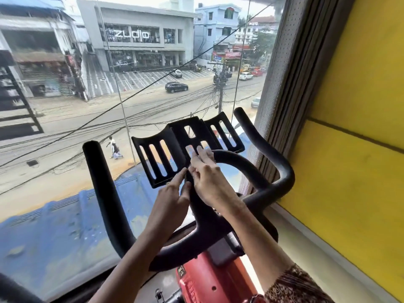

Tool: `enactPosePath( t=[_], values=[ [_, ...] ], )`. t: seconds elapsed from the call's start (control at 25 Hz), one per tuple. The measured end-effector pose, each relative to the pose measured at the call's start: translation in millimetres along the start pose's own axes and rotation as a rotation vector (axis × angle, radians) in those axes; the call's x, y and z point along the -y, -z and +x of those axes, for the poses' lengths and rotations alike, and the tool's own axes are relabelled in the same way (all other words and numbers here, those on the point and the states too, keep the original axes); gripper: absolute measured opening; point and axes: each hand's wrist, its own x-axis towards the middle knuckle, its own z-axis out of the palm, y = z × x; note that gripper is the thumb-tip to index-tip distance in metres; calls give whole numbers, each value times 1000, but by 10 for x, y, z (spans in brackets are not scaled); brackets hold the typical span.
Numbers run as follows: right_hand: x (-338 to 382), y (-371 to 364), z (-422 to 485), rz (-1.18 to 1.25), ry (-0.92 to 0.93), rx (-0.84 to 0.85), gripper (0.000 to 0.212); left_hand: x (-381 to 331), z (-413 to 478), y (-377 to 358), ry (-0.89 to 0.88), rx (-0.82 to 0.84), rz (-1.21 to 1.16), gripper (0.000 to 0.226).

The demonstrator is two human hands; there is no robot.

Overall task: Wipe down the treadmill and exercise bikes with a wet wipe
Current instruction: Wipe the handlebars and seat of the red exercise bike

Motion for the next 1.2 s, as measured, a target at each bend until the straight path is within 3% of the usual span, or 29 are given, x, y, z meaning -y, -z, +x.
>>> enactPosePath(
  t=[0.16, 0.48, 0.6, 0.76, 0.84, 0.92, 1.0, 1.12, 1.2],
  values=[
    [-11, 77, -327, 20, 129, 125, 51, -62, -324, 1, 27, -17, 0, 46],
    [-161, 91, -836, -21, 363, -221, 19, -217, -760, -82, 56, -117, 206, 48],
    [-158, 240, -952, 36, 404, -229, 19, -212, -816, -102, 37, -133, 237, 46],
    [-52, 308, -891, 223, 359, -376, 25, -175, -839, -92, 22, -188, 241, 44],
    [-51, 117, -820, 145, 283, -331, 24, -144, -859, -81, 24, -214, 255, 44],
    [-99, -95, -812, -99, 217, -246, 34, -112, -882, -81, -13, -225, 275, 44],
    [-105, -140, -793, -115, 208, -156, 39, -68, -885, -100, -93, -236, 318, 43],
    [-88, -74, -876, -101, 295, -125, 28, -53, -883, -129, -142, -263, 338, 43],
    [-145, -54, -1048, -157, 406, -125, 34, -56, -888, -124, -154, -256, 354, 41]
  ],
)
